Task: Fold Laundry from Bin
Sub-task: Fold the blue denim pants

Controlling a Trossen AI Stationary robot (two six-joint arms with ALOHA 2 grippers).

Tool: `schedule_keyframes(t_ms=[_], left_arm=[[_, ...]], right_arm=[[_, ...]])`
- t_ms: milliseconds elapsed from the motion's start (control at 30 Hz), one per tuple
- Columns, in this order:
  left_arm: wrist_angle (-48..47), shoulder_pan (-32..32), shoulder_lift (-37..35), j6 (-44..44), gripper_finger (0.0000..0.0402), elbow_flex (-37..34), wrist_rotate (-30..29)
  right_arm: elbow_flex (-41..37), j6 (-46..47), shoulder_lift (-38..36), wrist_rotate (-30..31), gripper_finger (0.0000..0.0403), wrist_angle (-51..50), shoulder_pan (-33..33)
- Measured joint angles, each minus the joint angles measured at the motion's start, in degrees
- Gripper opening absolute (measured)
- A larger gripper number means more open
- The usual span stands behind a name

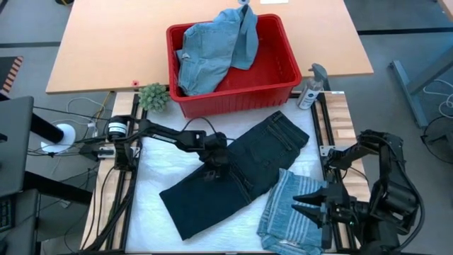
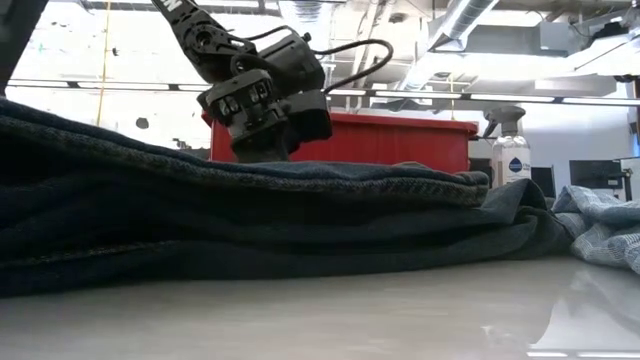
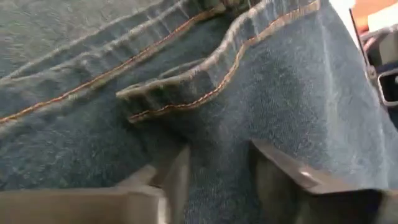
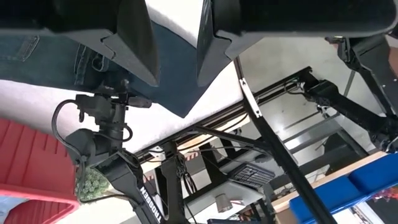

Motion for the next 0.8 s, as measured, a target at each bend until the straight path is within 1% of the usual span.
schedule_keyframes(t_ms=[133, 167, 200, 333, 600, 700, 800], left_arm=[[-0.64, 0.64, -0.96, -1.79, 0.0043, 0.92, -0.28], [-1.29, 0.82, -0.97, -2.15, 0.0022, 1.34, -0.25], [-1.54, 0.97, -0.97, -2.66, 0.0012, 1.81, -0.26], [-4.85, 1.41, -1.0, -3.58, 0.0003, 5.08, -2.03], [-17.96, 1.62, -1.08, 1.84, 0.0, 13.46, -8.69], [-21.98, 1.84, -1.08, 3.34, 0.0, 15.14, -11.67], [-23.21, 2.01, -1.08, 3.9, 0.0, 15.09, -13.19]], right_arm=[[0.0, -0.02, 0.0, 0.0, 0.0133, -0.1, -0.43], [0.0, 0.0, 0.0, 0.0, 0.0133, -0.1, -0.41], [0.0, -0.02, 0.0, 0.0, 0.0133, -0.1, -0.36], [0.0, -0.01, 0.0, -0.02, 0.0133, -0.1, -0.39], [0.0, 0.0, 0.0, -0.02, 0.0133, 0.21, -0.36], [0.0, 0.0, 0.02, -0.04, 0.0133, 0.27, -0.36], [0.0, -0.01, 0.02, -0.04, 0.0133, 0.27, -0.36]])
